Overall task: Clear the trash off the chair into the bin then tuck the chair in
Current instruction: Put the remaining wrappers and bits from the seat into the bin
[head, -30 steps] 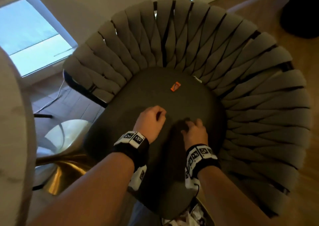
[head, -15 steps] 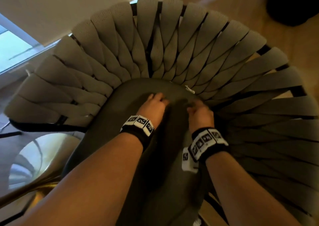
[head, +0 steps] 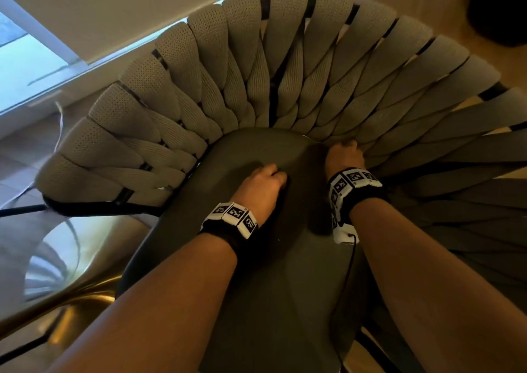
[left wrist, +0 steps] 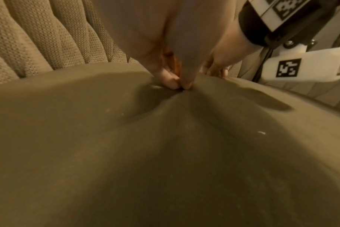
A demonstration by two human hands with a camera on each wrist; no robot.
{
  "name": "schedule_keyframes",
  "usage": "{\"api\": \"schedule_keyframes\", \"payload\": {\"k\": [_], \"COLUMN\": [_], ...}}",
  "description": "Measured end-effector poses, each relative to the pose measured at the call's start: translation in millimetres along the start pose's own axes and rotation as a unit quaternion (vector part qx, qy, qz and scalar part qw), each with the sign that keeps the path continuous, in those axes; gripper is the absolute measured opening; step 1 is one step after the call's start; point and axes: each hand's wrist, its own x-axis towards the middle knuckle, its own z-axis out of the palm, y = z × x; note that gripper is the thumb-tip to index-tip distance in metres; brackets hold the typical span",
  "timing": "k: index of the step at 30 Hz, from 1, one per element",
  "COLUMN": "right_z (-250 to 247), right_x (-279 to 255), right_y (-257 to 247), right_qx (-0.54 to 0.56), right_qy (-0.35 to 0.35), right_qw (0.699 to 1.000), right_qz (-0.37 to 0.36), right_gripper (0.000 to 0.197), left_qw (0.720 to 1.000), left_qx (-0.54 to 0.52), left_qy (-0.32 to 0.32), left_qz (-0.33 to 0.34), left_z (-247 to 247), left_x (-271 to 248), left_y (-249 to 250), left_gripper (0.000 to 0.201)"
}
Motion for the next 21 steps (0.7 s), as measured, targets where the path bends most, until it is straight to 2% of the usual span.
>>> {"api": "schedule_keyframes", "payload": {"k": [5, 9, 13, 16, 21], "right_z": [-5, -4, 4, 3, 20], "right_x": [-2, -12, -33, -61, -142], "right_y": [5, 19, 29, 36, 54], "right_qx": [0.042, 0.076, 0.110, 0.136, 0.279], "right_qy": [0.013, 0.055, 0.009, -0.036, -0.031], "right_qw": [0.999, 0.995, 0.993, 0.990, 0.960], "right_qz": [0.019, 0.017, 0.036, 0.034, -0.009], "right_gripper": [0.034, 0.036, 0.037, 0.036, 0.015], "left_qw": [1.000, 0.998, 0.993, 0.987, 0.979], "left_qx": [-0.020, -0.047, -0.072, -0.085, -0.106], "left_qy": [0.003, 0.015, 0.017, 0.032, 0.050], "left_qz": [-0.008, -0.046, -0.093, -0.129, -0.166], "left_z": [-1, 0, -3, -1, 12], "left_x": [-5, -15, -34, -54, -99], "left_y": [-2, -5, -7, -3, 15], "left_gripper": [0.019, 0.019, 0.021, 0.023, 0.023]}}
